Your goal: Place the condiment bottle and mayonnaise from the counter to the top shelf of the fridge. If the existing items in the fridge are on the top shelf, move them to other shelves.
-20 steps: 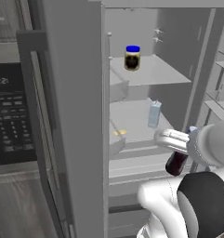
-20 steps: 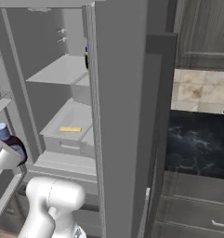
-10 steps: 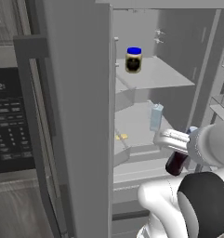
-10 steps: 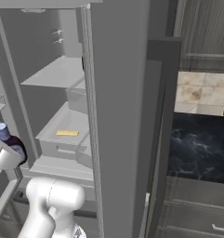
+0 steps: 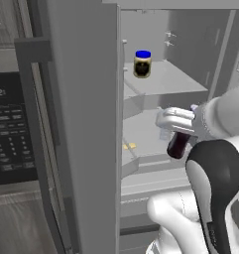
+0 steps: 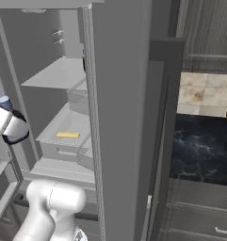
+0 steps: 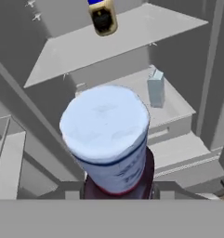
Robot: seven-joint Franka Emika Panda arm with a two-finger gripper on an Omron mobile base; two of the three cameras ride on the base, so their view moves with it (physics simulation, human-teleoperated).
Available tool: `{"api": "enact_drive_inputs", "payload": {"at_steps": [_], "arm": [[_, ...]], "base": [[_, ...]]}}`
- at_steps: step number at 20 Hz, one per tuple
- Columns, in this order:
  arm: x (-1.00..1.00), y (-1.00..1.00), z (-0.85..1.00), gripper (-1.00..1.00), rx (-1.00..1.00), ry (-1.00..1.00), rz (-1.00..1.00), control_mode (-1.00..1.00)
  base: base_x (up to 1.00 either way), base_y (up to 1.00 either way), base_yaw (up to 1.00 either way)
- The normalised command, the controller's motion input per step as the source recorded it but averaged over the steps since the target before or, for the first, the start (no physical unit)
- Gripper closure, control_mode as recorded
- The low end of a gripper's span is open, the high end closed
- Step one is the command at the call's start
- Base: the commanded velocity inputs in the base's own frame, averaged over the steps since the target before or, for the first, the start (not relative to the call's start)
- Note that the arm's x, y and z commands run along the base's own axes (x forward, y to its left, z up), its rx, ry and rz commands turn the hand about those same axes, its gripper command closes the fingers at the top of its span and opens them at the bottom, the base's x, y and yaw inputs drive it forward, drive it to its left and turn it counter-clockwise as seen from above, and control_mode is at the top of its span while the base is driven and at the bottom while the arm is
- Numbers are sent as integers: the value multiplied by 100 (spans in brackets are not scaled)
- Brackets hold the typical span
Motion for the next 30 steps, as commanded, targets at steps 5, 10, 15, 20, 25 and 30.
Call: {"api": "enact_drive_inputs", "payload": {"at_steps": [5,10,15,20,25,30], "arm": [[84,0,47,100,-6,0,17,-100],[98,1,3,100,-9,0,2,-100],[100,5,0,100,-6,0,0,-100],[100,3,1,100,-4,0,8,-100],[98,2,0,100,-2,-1,13,-100],[96,10,0,100,0,-2,12,-100]], "base": [[0,0,0],[0,0,0],[0,0,0],[0,0,0],[0,0,0],[0,0,0]]}}
